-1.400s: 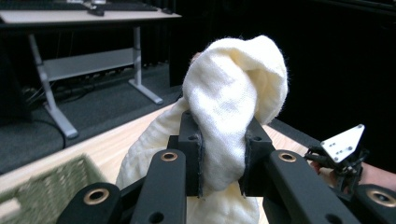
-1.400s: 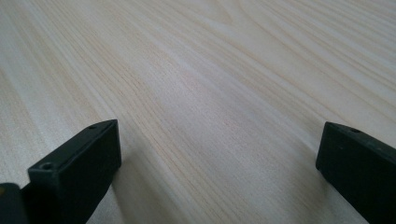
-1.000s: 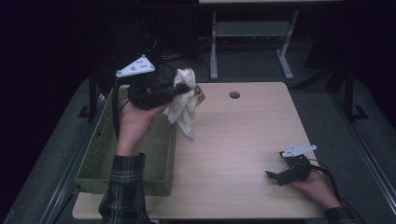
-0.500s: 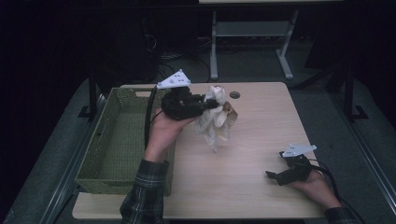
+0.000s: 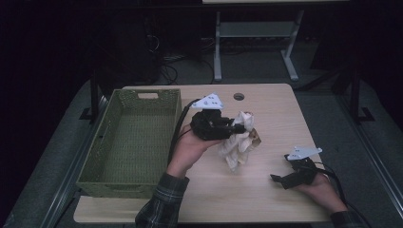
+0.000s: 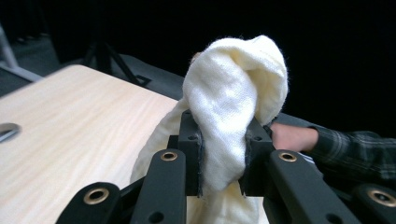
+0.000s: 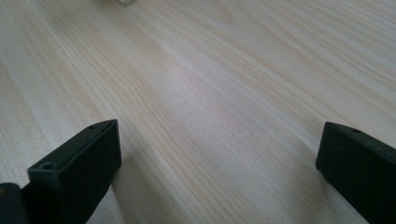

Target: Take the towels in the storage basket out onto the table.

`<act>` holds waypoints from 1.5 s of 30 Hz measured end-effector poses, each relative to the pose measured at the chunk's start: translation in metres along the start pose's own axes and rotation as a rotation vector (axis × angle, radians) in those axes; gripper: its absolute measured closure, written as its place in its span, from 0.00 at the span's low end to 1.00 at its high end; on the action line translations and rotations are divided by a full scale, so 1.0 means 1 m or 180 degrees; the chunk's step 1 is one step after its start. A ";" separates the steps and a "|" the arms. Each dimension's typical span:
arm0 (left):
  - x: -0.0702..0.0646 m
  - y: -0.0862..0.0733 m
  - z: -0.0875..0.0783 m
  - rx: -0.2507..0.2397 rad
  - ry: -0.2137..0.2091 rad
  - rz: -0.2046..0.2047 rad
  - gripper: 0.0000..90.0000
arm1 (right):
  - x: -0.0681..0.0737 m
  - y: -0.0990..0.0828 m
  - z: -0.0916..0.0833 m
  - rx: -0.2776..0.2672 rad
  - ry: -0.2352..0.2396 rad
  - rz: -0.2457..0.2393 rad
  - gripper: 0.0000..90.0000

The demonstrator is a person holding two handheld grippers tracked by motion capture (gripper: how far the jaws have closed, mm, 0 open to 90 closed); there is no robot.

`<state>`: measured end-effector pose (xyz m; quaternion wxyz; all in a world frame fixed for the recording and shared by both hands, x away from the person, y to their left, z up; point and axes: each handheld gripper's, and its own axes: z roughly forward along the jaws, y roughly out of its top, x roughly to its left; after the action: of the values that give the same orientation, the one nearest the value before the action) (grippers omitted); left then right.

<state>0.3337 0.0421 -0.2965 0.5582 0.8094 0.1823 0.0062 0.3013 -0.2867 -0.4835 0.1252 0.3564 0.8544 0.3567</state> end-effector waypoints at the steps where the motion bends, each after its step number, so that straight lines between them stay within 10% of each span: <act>1: -0.001 -0.002 0.002 0.0009 -0.0039 -0.0009 0.82 | 0.000 0.000 0.000 0.0000 0.0000 0.0000 0.00; 9: -0.009 -0.013 0.017 0.0061 -0.0224 0.0060 0.82 | 0.000 0.000 0.000 -0.0001 -0.0002 0.0010 0.00; 23: -0.002 -0.060 0.062 0.0559 -0.0041 0.0261 0.81 | 0.000 0.000 0.000 0.0004 0.0006 0.0003 0.00; 31: 0.012 -0.088 0.088 0.0886 0.0127 0.0144 0.77 | 0.000 0.000 0.000 0.0002 0.0007 -0.0003 0.00; 40: 0.028 -0.112 0.110 0.1016 0.0229 -0.0100 0.51 | 0.000 0.000 0.000 0.0004 0.0008 -0.0002 0.00; 45: 0.026 -0.105 0.097 0.1003 0.0346 -0.0013 0.37 | 0.000 0.000 0.000 0.0006 0.0017 -0.0019 0.00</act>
<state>0.3486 -0.0051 -0.4333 0.4137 0.8850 0.2125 0.0201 0.3011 -0.2872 -0.4833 0.1236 0.3529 0.8562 0.3566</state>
